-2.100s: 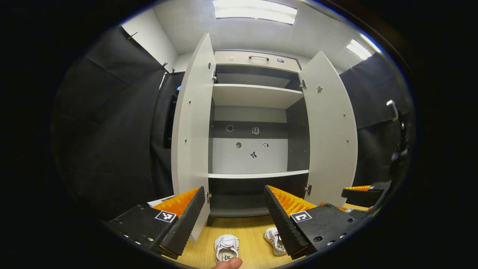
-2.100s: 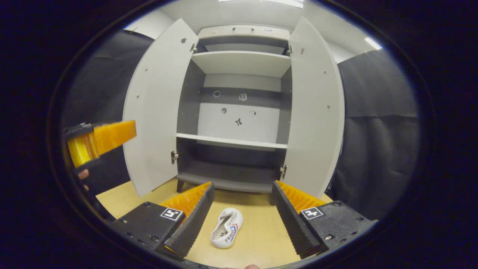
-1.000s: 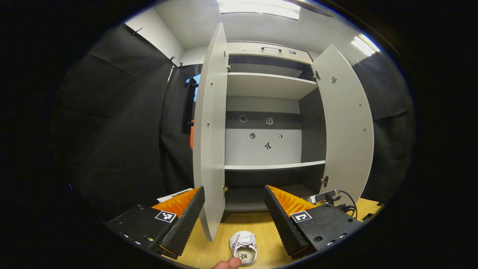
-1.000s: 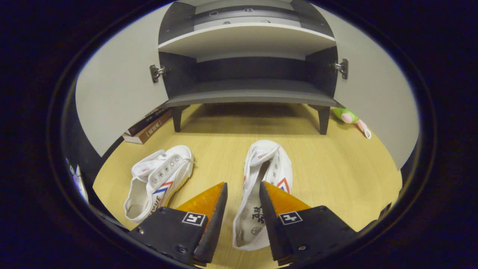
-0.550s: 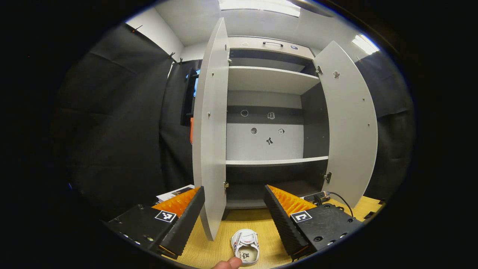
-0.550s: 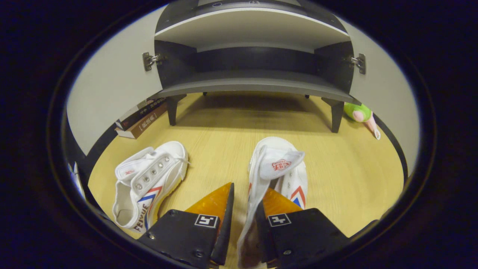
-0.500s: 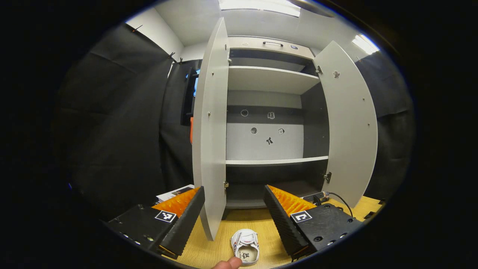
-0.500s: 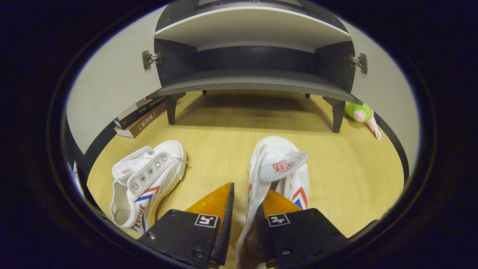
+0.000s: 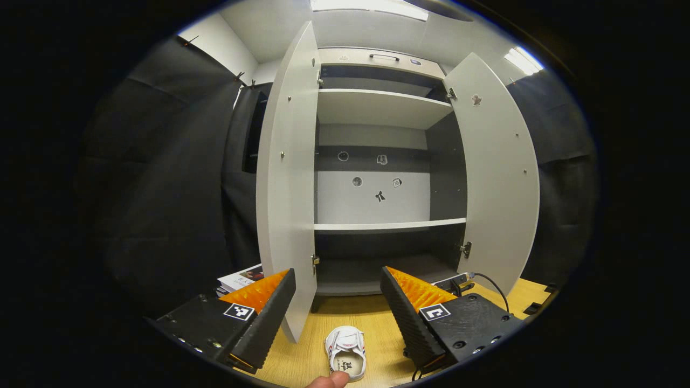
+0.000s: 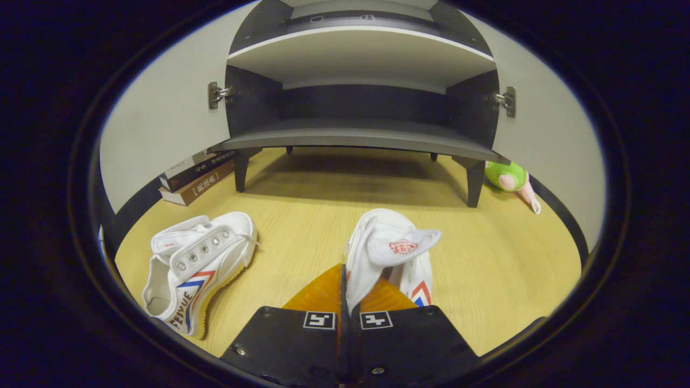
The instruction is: Grab one shoe with the right hand and put it into the shoe cabinet, grab the other shoe with the left hand and put it into the shoe cabinet; then close the right door with the right hand and the left door with the left hand.
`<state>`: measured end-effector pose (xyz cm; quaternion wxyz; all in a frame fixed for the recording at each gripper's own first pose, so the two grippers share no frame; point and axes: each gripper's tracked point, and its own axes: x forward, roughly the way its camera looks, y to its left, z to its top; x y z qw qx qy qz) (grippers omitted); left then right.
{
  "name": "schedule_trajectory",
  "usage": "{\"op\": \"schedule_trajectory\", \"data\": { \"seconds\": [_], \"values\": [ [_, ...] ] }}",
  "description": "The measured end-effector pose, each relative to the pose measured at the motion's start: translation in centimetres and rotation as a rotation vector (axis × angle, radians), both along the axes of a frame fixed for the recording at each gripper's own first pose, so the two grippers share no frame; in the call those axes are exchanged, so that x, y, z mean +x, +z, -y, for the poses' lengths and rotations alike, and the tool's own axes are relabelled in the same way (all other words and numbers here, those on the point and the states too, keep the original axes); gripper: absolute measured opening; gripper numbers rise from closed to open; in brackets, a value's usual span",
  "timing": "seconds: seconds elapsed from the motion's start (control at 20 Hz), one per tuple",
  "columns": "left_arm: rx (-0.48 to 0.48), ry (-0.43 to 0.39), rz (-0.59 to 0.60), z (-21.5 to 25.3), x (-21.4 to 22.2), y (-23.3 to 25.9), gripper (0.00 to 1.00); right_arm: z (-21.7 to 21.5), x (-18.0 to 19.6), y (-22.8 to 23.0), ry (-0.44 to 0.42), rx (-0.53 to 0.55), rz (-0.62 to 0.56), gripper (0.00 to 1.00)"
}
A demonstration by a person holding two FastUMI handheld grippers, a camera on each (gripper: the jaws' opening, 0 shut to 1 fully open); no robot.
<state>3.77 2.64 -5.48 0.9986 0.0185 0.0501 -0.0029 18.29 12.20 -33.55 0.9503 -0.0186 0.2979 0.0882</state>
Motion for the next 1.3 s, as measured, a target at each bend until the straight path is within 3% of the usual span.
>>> {"op": "schedule_trajectory", "data": {
  "seconds": [0.35,0.9,1.1,1.3],
  "values": [
    [-0.001,-0.018,0.008,1.4,-0.3,0.2,0.95,1.4,-0.9,6.1,0.060,-0.063,0.143,0.04],
    [-0.022,-0.059,0.034,3.9,-0.6,1.0,0.95,2.2,-1.7,25.2,0.119,-0.027,0.350,0.04],
    [-0.023,-0.076,0.046,4.7,-0.5,1.3,0.95,1.4,0.9,31.2,0.129,-0.019,0.391,0.04],
    [-0.009,-0.074,0.047,5.1,-0.4,1.3,0.95,1.0,7.2,35.2,0.117,-0.027,0.386,0.04]
  ]
}}
